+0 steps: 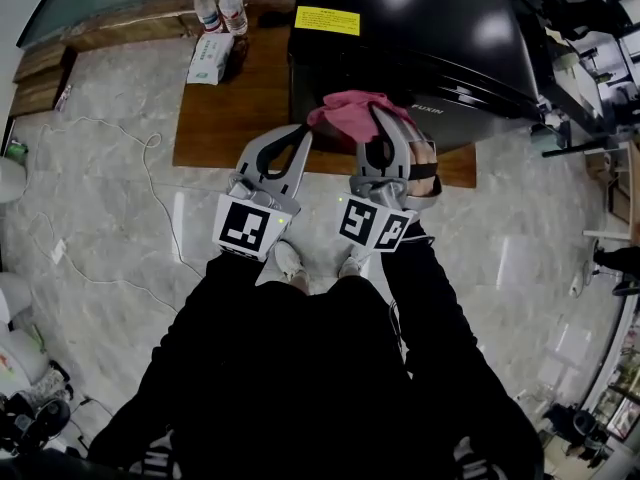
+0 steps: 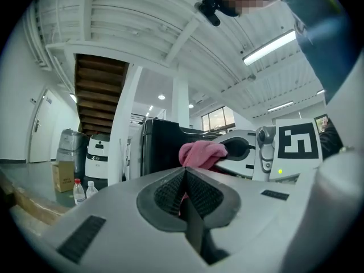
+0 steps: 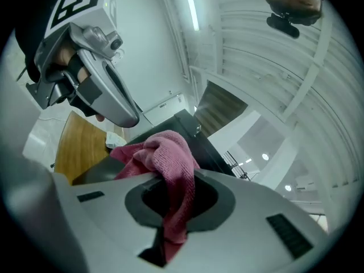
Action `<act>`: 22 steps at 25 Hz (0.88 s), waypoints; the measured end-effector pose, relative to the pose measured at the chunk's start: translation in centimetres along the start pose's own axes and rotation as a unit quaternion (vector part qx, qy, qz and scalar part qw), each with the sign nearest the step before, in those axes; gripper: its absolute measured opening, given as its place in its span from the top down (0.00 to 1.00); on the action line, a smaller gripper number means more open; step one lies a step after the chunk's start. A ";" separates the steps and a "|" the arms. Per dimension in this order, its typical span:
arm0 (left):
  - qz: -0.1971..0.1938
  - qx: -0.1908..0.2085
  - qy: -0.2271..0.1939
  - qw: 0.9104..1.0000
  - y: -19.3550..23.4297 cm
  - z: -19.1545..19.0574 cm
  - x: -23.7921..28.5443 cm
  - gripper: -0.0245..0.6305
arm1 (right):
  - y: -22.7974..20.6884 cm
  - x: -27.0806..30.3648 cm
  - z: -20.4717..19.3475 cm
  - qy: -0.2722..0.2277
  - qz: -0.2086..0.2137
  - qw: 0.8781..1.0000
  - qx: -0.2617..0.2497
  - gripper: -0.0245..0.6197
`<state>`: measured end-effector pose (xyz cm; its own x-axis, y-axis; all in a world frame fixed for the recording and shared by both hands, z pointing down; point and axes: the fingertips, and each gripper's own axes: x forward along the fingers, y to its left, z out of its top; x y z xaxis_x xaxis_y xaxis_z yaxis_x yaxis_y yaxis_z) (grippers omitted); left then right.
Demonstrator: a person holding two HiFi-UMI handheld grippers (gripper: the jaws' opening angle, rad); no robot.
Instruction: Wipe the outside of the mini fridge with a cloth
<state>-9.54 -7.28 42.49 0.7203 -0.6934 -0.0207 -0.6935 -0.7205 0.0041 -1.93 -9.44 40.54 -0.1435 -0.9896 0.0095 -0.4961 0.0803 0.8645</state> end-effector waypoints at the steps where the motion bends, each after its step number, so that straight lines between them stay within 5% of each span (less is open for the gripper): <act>1: 0.000 -0.004 0.002 1.000 0.2 -0.3 0.2 0.95 | 0.4 0.4 -0.1 0.002 0.002 1.000 -0.001 0.90; 10: -0.018 -0.011 0.023 1.000 0.4 -3.8 1.7 0.95 | 4.8 1.3 -2.2 0.000 0.024 1.000 -0.011 0.90; 22: -0.045 -0.006 0.083 0.996 -0.4 -14.3 2.6 0.95 | 14.2 1.9 -7.9 0.038 0.100 0.994 -0.004 0.90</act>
<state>-7.10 -8.94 56.71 0.7734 -0.6175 0.1431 -0.6263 -0.7793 0.0225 -2.52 -11.11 56.81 -0.1733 -0.9603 0.2186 -0.4566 0.2750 0.8461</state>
